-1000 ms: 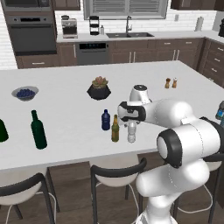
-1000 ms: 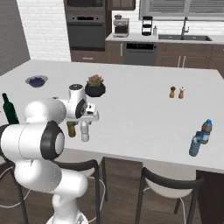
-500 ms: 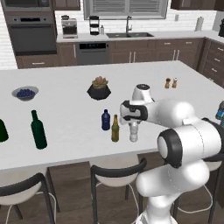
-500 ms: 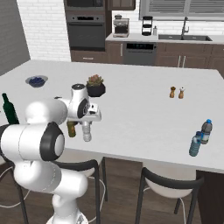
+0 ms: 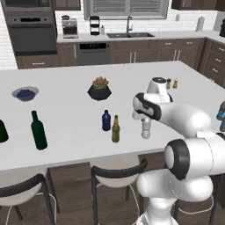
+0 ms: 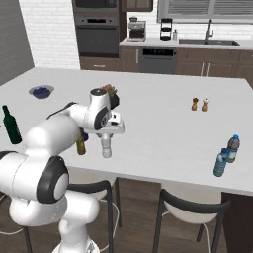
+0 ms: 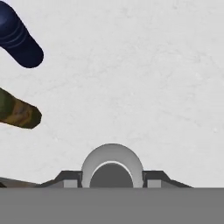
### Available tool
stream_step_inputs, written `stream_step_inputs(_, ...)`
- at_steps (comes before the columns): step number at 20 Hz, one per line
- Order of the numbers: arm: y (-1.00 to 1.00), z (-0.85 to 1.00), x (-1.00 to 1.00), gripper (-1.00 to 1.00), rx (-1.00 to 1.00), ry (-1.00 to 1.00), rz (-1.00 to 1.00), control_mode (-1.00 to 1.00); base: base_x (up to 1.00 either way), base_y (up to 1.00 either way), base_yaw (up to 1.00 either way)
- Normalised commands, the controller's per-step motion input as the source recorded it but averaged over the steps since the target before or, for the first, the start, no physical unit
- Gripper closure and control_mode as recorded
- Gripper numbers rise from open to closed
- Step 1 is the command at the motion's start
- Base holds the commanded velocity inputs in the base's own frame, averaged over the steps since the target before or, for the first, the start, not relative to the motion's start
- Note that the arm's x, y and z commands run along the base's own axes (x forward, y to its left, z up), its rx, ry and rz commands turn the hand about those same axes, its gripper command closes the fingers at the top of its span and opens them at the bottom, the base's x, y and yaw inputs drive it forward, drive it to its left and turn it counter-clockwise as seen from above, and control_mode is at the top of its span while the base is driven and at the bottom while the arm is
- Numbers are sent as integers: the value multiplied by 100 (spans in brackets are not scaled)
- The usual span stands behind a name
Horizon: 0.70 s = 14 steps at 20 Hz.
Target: Move the plastic bottles in the middle to the plastics group, and the glass bottles in the middle to the glass group.
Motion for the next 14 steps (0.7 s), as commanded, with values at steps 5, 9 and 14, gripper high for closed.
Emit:
stream_step_inputs(5,-13,44,-42,100,0,-3,0,-100,0,0,0)
stream_step_inputs(9,-54,30,-32,100,0,-8,-4,-100,0,0,0)
stream_step_inputs(14,-80,13,-24,100,0,-7,-13,-100,0,0,0)
